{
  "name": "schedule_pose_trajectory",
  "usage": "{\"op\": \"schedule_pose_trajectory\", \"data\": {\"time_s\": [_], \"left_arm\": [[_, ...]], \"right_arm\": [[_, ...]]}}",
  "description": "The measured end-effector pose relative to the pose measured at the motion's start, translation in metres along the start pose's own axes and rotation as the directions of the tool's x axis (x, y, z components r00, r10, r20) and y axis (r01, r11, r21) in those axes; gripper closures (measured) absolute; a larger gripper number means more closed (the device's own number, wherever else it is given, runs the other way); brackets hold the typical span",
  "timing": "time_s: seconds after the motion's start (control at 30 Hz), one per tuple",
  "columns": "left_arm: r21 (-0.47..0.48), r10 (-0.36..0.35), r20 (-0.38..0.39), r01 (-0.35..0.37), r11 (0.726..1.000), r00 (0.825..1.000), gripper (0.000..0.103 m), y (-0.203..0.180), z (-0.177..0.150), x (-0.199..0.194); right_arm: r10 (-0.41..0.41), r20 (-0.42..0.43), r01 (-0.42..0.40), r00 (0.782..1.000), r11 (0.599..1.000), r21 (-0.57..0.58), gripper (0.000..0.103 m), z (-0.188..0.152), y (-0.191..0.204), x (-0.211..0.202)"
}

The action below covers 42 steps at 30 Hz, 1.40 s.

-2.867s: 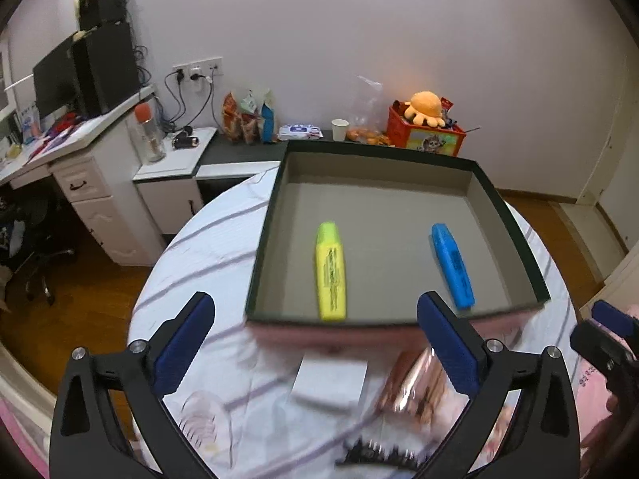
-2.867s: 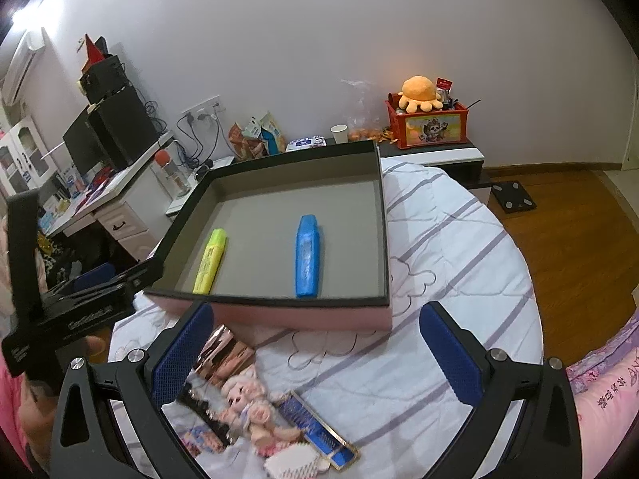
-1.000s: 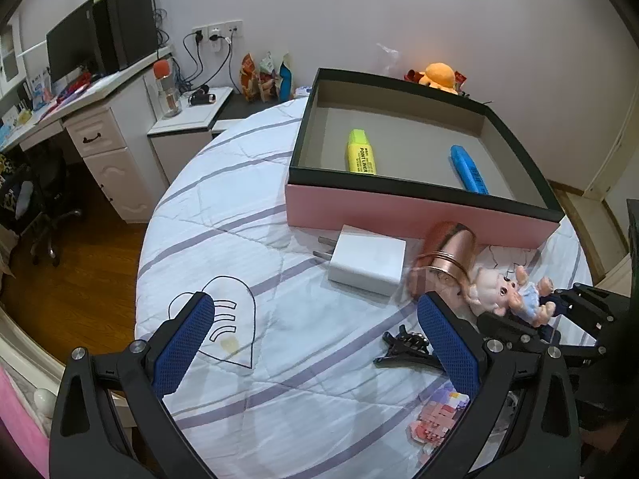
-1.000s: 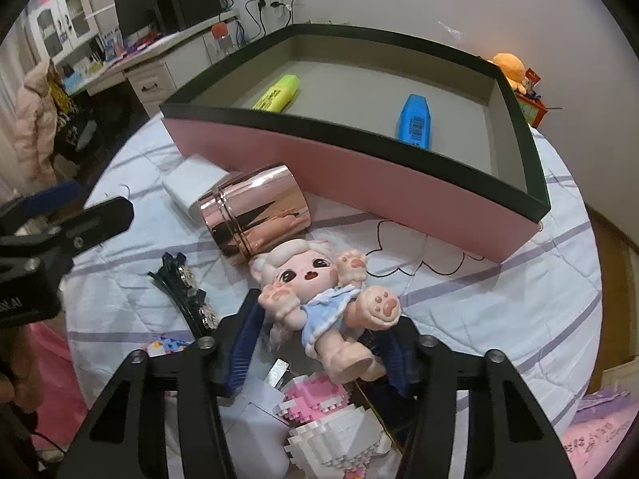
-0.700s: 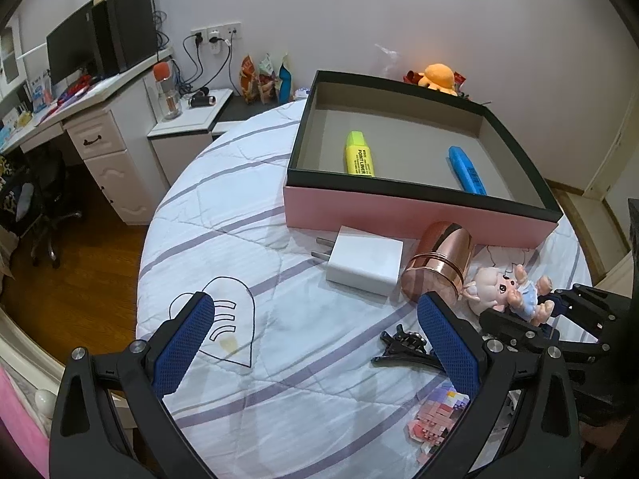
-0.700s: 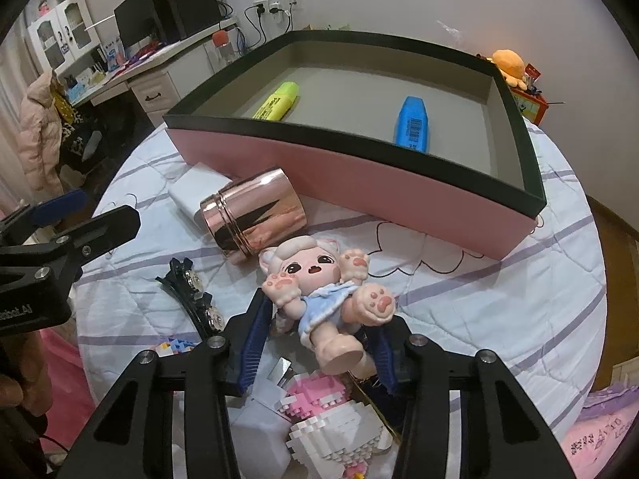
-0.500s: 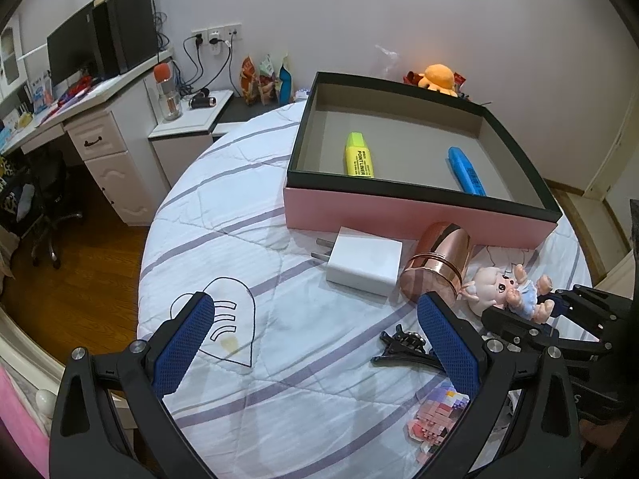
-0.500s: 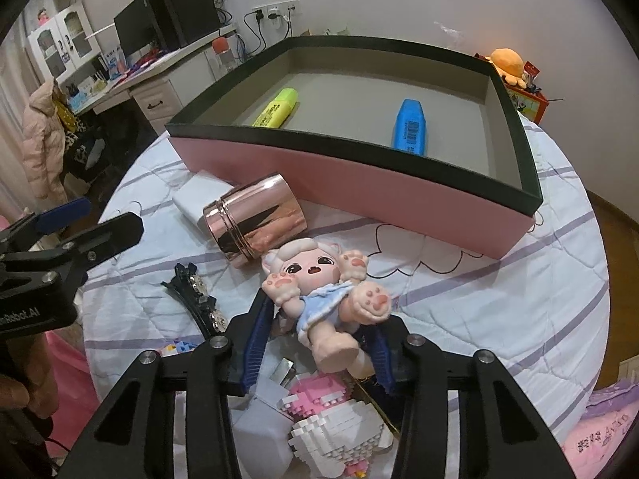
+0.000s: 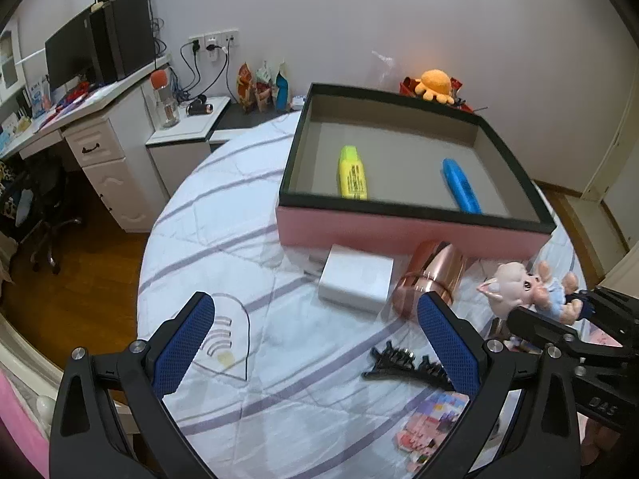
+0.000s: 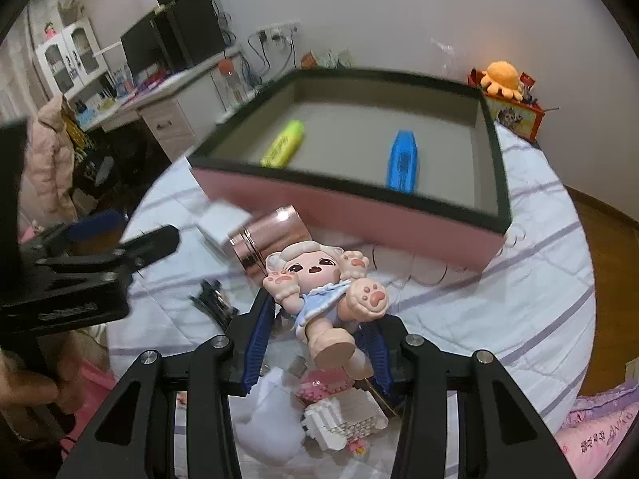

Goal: Organize rigid objects
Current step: 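Grasp the doll figurine with the right tool and lift it, then place the doll figurine into the box with the right tool and release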

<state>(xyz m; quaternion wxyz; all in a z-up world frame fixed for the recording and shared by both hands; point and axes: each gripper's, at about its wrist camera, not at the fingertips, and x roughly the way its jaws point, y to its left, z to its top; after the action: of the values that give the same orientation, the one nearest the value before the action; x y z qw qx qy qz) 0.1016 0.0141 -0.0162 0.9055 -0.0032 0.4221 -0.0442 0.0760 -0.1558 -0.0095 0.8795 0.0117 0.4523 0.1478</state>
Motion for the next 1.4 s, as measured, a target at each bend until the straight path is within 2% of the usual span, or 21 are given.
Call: {"op": "schedule_pose_trajectory", "data": {"time_s": [0.23,0.33,0.43,0.6,0.73,1.0,1.07,1.13,1.2,1.27,1.4], "left_arm": [[-0.010,-0.001,0.074,0.002,1.000,0.997,0.000,-0.003,0.042,-0.009],[-0.012,0.022,0.104,-0.020,1.000,0.994,0.000,-0.003,0.062,-0.005],[-0.012,0.056,0.101,-0.056,0.998,0.993,0.000,-0.003,0.077,0.009],[-0.038,0.057,0.089,-0.054,0.998,0.994,0.000,0.004,0.097,0.037],[-0.047,0.066,0.068,-0.063,0.997,0.995,0.000,0.007,0.099,0.058],[-0.080,0.068,0.023,-0.066,0.995,0.997,0.000,0.018,0.095,0.085],[-0.079,0.063,0.021,-0.062,0.995,0.998,0.000,0.019,0.094,0.086],[-0.073,0.059,0.020,-0.058,0.996,0.998,0.000,0.018,0.094,0.086],[-0.067,0.056,0.024,-0.055,0.996,0.998,0.000,0.017,0.093,0.085],[-0.063,0.056,0.031,-0.054,0.997,0.998,0.000,0.015,0.092,0.081],[-0.067,0.050,0.046,-0.047,0.997,0.998,0.000,0.014,0.090,0.069]], "right_arm": [[0.002,0.108,-0.003,0.994,1.000,0.002,0.058,0.031,0.001,-0.028],[-0.021,0.137,0.020,0.990,1.000,0.011,0.058,0.056,-0.006,-0.024],[-0.039,0.141,0.036,0.989,0.999,0.019,0.058,0.076,-0.010,-0.011],[-0.050,0.095,0.046,0.994,0.998,0.044,0.058,0.109,-0.024,0.033],[-0.041,0.034,0.039,0.999,0.998,0.058,0.058,0.129,-0.031,0.072],[-0.053,-0.095,0.059,0.994,0.997,0.056,0.058,0.132,-0.041,0.116],[-0.061,-0.092,0.066,0.994,0.997,0.050,0.058,0.131,-0.040,0.116],[-0.073,-0.097,0.077,0.993,0.996,0.046,0.051,0.130,-0.039,0.116],[-0.085,-0.091,0.090,0.992,0.995,0.043,0.031,0.131,-0.038,0.115],[-0.082,-0.076,0.087,0.994,0.995,0.057,0.023,0.131,-0.036,0.110],[-0.103,-0.039,0.105,0.994,0.994,0.029,0.022,0.130,-0.029,0.094]]}}
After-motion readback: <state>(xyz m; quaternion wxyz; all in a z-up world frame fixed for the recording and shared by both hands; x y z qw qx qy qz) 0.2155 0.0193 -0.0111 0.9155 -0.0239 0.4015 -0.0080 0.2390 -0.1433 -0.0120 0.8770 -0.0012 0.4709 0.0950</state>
